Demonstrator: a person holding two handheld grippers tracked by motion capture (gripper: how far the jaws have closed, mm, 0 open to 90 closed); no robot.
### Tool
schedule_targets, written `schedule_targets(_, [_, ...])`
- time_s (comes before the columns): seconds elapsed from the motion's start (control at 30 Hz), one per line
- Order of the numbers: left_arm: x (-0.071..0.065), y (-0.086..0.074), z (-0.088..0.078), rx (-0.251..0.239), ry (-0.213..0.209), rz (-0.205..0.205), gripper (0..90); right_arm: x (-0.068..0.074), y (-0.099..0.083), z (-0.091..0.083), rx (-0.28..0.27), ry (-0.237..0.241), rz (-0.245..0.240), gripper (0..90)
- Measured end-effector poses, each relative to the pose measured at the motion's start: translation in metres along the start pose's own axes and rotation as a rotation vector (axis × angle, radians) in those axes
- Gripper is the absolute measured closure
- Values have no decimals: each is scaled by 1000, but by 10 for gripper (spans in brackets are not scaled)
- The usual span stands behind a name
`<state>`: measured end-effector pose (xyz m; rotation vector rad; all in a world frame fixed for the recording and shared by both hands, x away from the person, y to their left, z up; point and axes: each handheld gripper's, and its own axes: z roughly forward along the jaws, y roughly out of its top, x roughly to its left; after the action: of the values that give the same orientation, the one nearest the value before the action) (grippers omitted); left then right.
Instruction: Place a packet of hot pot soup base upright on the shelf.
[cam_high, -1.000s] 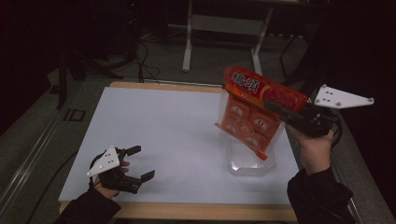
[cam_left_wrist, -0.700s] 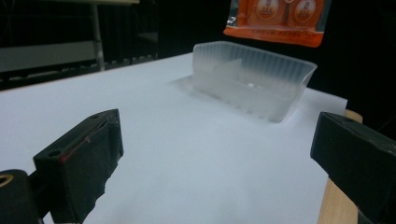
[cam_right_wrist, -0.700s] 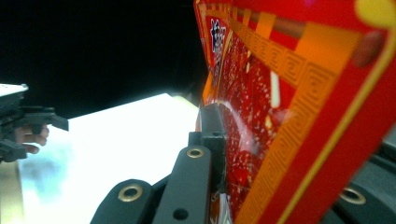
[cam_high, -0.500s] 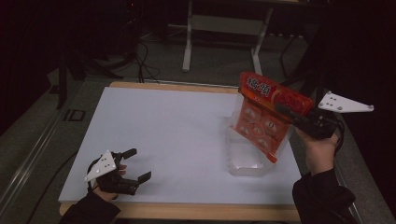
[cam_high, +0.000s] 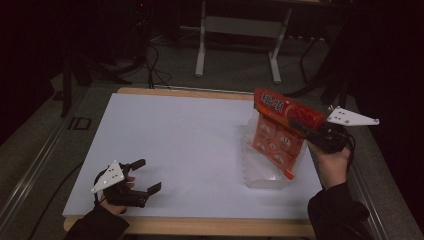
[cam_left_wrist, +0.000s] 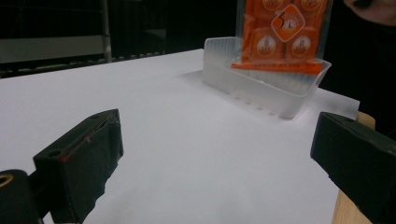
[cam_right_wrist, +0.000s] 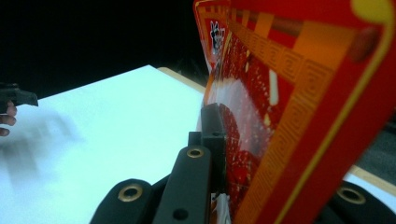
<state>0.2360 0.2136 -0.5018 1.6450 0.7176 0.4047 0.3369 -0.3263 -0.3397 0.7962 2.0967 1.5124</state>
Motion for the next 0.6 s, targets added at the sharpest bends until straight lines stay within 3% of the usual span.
schedule_targets(0.43, [0,-2,1,-7,-3,-2,32,1,-34,15,17,6,33,900])
schedule_targets(0.6, [0,-2,1,-6,-1,3,32,2,-40,17,21,4,39,900])
